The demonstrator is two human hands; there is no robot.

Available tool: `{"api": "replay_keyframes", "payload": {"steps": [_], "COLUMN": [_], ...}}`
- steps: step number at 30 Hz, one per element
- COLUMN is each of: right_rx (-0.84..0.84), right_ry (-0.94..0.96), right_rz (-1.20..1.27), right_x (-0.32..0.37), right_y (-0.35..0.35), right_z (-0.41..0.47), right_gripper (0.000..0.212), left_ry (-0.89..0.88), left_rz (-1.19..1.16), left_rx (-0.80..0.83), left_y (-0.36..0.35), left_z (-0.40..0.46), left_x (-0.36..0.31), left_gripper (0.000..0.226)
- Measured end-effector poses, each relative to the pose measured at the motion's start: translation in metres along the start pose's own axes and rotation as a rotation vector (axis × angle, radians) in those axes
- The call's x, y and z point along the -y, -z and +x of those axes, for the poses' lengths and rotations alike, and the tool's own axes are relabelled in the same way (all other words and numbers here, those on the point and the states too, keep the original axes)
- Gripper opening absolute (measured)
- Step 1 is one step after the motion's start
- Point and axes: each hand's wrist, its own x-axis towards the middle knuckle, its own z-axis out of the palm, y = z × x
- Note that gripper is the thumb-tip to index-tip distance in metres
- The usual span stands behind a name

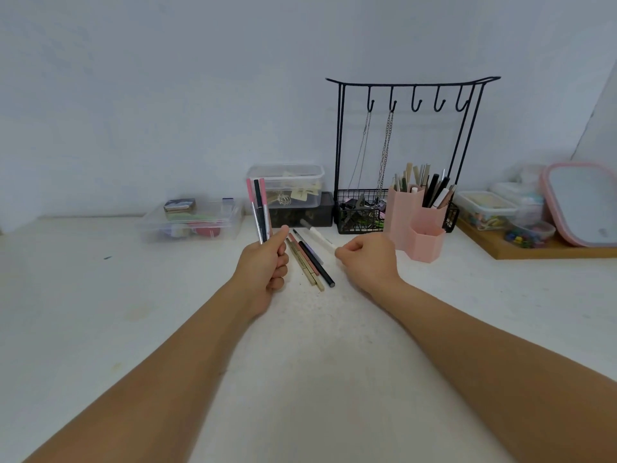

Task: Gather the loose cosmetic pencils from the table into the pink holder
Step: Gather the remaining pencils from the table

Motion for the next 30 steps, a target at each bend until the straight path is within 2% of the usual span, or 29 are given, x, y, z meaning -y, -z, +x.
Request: {"api": "replay_keyframes", "payload": {"steps": [3,6,10,14,20,24,26,28,30], "right_rx": [0.039,0.179,0.288,0.325,0.324,0.332,0.258,0.066,0.005], "right_ry": [-0.147,-0.104,-0.088,-0.059,0.037,0.205,0.242,0.335,0.401], "right_rz": [0.431,0.666,0.775,0.814,0.682,0.541,0.5,0.262,-0.033], "right_x": [0.008,0.022,0.036,0.039,0.033,0.03,0.028,0.021,0.009], "right_y": [0.002,0.004,-0.007,-0.014,-0.022,-0.022,-0.019,-0.013,-0.003], "right_z": [-0.012,-0.026,-0.044,-0.051,-0.051,-0.049,-0.041,-0.026,-0.012], "right_gripper": [0.013,0.008,0.009,0.011,0.007,0.008,0.008,0.009,0.016], "left_ry": [0.008,-0.02,-0.062,-0.108,-0.173,-0.153,-0.163,-0.177,-0.184], "left_rz": [-0.072,-0.126,-0.156,-0.152,-0.036,-0.007,0.028,0.083,0.143], "left_rx": [0.041,0.086,0.119,0.122,0.17,0.057,-0.033,-0.112,-0.15], "left_y": [0.0,-0.004,-0.009,-0.009,-0.012,-0.011,-0.008,-0.004,0.0], "left_z": [0.0,-0.002,-0.003,-0.005,-0.006,-0.001,0.001,0.004,0.006], "left_x": [0.001,0.003,0.003,0.003,0.009,0.011,0.009,0.008,0.007], "left_gripper": [0.043,0.041,0.041,0.043,0.034,0.041,0.044,0.043,0.037]}}
